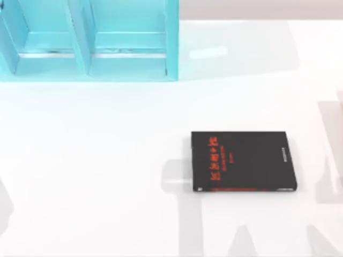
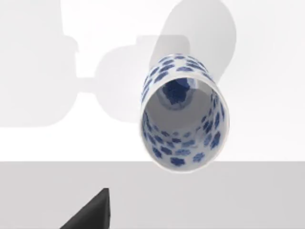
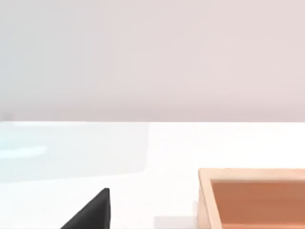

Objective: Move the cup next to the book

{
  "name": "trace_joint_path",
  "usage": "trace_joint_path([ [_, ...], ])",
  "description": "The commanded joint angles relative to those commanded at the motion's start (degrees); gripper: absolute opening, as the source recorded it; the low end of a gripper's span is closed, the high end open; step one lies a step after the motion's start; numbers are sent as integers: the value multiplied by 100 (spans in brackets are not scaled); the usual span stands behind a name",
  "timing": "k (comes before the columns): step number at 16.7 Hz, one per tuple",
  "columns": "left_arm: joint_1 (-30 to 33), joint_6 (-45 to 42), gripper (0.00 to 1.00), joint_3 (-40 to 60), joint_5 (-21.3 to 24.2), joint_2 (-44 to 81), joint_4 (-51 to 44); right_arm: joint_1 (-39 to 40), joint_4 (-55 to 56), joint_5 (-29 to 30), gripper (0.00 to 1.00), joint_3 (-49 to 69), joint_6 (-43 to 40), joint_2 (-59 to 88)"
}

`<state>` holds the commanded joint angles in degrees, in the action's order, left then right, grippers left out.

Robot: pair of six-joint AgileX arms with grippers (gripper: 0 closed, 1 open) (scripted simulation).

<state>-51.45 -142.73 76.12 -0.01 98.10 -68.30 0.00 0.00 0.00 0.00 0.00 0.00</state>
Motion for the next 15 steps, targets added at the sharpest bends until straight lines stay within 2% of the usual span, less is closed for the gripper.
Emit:
trace_joint_path([
  [7, -29, -35, 100, -1227, 2, 501, 1803, 0, 0, 0, 100, 0, 0, 0],
  [13, -38, -47, 100, -1413, 2, 579, 2020, 0, 0, 0, 100, 0, 0, 0],
  [15, -38, -47, 85, -1413, 2, 579, 2020, 0, 0, 0, 100, 0, 0, 0],
])
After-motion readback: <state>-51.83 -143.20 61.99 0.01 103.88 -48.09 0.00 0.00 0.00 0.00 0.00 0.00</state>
